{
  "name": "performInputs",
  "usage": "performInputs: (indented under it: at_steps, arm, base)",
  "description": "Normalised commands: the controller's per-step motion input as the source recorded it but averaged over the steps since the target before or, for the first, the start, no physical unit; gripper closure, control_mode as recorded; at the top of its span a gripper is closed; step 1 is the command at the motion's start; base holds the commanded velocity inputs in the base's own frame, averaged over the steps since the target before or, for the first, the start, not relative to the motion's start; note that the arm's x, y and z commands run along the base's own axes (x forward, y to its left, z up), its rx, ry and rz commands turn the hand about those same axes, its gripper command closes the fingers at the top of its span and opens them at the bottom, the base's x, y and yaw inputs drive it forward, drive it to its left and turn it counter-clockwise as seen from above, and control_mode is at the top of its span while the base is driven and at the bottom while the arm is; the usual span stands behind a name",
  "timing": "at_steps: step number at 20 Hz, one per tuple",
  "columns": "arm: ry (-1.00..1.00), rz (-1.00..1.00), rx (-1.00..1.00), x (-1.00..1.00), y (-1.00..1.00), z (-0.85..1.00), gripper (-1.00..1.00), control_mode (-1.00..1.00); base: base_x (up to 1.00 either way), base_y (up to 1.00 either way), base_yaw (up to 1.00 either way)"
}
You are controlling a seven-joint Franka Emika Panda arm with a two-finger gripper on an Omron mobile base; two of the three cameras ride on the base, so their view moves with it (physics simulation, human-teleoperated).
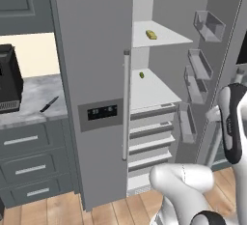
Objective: Retrieve the butter from the fridge and place it on a plate on the dining table. Then retrieve the butter knife by the fridge and place it near the plate.
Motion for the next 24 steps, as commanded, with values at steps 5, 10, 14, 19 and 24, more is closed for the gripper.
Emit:
performInputs:
  at_steps: [5, 10, 14, 19, 24]
  arm:
    - [0.27, -0.06, -0.33, 0.36, 0.58, 0.24, -1.00, -1.00]
    - [0.29, -0.01, -0.34, 0.82, 0.11, 0.02, -1.00, -1.00]
    - [0.15, 0.00, -0.41, 0.72, 0.16, -0.08, -1.00, -1.00]
    - [-0.01, 0.00, -0.17, 0.18, 0.00, -0.31, -1.00, -1.00]
    - [0.13, 0.00, -0.23, 0.57, -0.14, -0.07, -1.00, -1.00]
  base:
    - [0.00, 0.00, 0.00]
    - [0.00, 0.00, 0.00]
    - [0.00, 0.00, 0.00]
    - [0.00, 0.00, 0.00]
    - [0.00, 0.00, 0.00]
